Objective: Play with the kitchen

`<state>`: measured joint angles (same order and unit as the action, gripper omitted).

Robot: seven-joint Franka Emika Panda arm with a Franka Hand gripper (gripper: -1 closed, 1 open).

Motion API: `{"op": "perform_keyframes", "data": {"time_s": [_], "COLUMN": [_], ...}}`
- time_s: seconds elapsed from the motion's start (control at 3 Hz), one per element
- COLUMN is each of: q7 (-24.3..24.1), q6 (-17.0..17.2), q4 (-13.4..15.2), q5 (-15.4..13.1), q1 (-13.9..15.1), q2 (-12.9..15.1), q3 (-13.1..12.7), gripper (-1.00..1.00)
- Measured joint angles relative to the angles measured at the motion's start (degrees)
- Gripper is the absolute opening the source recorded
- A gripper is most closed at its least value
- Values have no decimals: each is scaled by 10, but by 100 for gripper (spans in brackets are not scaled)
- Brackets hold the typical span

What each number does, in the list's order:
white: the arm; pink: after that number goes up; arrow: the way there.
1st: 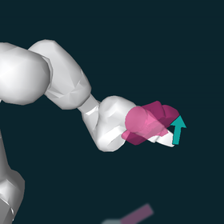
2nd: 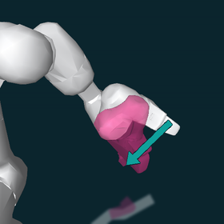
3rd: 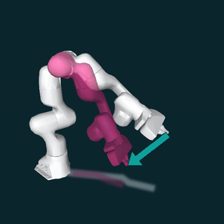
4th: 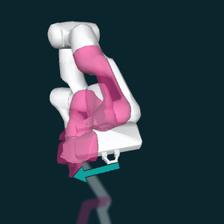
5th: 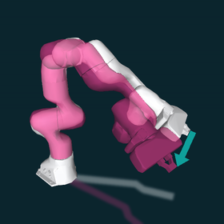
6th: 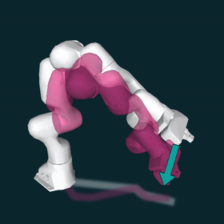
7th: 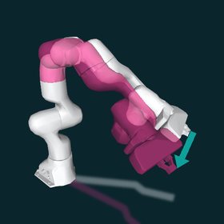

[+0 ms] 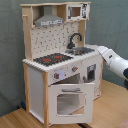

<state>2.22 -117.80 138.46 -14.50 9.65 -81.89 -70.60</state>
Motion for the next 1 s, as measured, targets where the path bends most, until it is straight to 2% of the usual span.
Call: {"op": "perform_keyframes", "data": {"time_s": [0.33,1.0], "q7": [52,157], "q6": [0,1], "q4": [9,24], "q5": [20,86], "q1": [-1,0], "q2": [6,31], "q3": [16,40], "gripper": [100,100]}}
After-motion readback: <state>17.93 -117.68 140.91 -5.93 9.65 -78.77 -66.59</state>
